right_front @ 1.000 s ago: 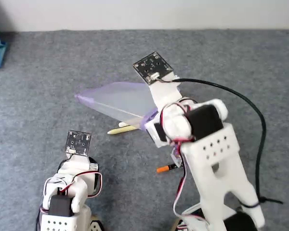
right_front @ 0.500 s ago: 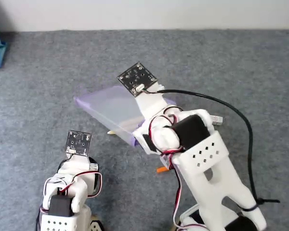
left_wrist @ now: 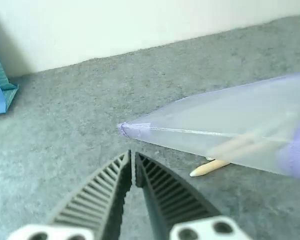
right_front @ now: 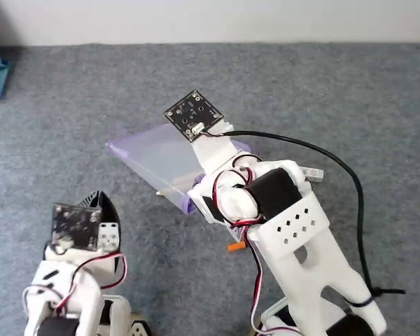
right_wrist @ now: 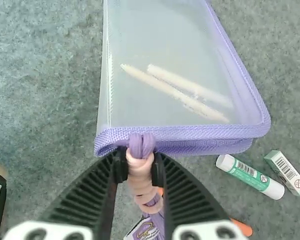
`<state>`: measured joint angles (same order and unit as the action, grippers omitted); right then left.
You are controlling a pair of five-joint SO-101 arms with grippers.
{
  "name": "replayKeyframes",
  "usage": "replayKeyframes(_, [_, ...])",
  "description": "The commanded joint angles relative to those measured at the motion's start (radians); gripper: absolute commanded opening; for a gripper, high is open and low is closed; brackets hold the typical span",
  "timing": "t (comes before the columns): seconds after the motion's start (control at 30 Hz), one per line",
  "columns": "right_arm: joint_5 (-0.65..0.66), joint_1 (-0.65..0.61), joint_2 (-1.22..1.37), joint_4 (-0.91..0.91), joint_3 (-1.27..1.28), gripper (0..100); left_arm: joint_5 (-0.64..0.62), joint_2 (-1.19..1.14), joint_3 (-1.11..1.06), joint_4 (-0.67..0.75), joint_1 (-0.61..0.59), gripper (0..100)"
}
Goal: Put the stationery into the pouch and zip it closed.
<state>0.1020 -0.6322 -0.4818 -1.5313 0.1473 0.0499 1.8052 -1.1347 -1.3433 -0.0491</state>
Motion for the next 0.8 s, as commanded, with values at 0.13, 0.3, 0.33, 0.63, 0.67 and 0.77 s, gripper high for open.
replayKeyframes(0.13, [-0.008, -0.007, -0.031, 0.022, -0.029, 0.8, -0.178, 0.009, 0.119, -0.126, 0.103, 21])
replayKeyframes(0.3, [-0.008, -0.007, -0.045, 0.022, -0.029, 0.8, -0.275, 0.009, 0.085, -0.101, 0.272, 23])
replayKeyframes(0.33, [-0.006, -0.007, -0.051, 0.022, -0.029, 0.8, -0.278, 0.009, 0.065, -0.083, 0.288, 23])
replayKeyframes(0.63, [-0.003, -0.007, -0.071, 0.021, -0.029, 0.8, -0.279, -0.012, -0.013, -0.017, 0.416, 23])
replayKeyframes(0.67, [-0.003, -0.007, -0.071, 0.021, -0.029, 0.8, -0.281, -0.038, -0.010, -0.014, 0.420, 23])
replayKeyframes(0.77, [-0.003, -0.033, -0.070, 0.018, -0.029, 0.8, -0.284, -0.160, 0.013, 0.041, 0.422, 23])
